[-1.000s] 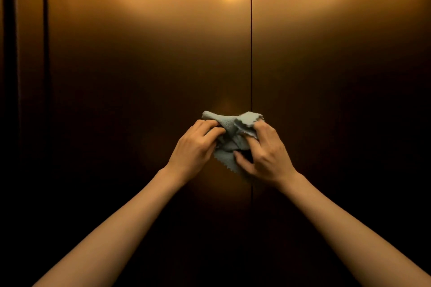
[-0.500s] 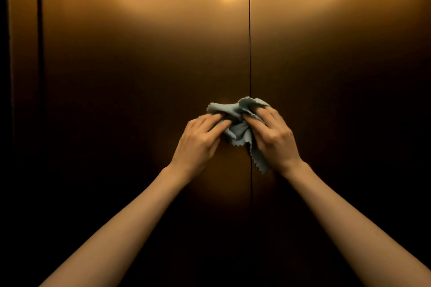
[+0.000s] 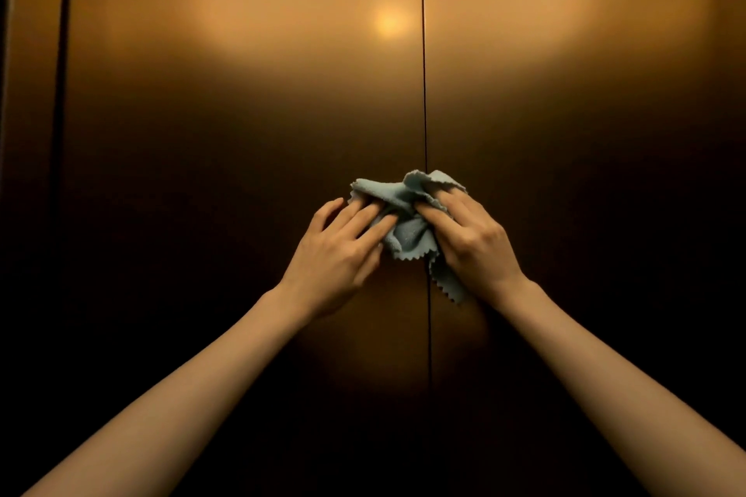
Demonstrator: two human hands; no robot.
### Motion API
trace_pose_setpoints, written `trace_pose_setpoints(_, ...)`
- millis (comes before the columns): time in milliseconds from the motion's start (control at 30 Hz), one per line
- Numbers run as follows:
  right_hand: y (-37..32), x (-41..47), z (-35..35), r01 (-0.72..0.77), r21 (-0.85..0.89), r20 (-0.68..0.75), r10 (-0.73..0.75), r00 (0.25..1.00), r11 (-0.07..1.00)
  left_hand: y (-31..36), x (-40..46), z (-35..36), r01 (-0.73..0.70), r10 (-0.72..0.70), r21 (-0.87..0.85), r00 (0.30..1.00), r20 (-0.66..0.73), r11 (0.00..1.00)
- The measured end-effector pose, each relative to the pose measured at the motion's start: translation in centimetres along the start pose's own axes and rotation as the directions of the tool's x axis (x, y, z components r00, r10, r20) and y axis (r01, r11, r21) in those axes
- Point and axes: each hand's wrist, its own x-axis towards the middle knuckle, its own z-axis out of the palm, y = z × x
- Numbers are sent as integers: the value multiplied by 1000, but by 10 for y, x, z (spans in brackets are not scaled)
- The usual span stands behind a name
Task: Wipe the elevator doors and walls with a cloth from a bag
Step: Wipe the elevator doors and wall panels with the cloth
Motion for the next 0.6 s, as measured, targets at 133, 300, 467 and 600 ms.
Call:
trace_pose_setpoints(133, 9, 16, 1, 17, 4, -3, -17, 1000, 1000, -6, 10, 1, 18, -17, 20, 999, -41, 1000)
trace_pose_setpoints(300, 22, 50, 2, 5, 8, -39, -5, 999, 1000, -18, 39, -1, 73, -74, -9, 993, -95, 997)
trace_pose_setpoints(467, 39, 78, 5, 9, 10, -49, -8, 999, 1000, -34, 67, -1, 79, -79, -10, 990, -116, 997)
trace_pose_setpoints(600, 53, 113, 1, 3, 6, -69, -3, 998, 1000, -51, 99, -7, 98, -100, -20, 987, -127, 995)
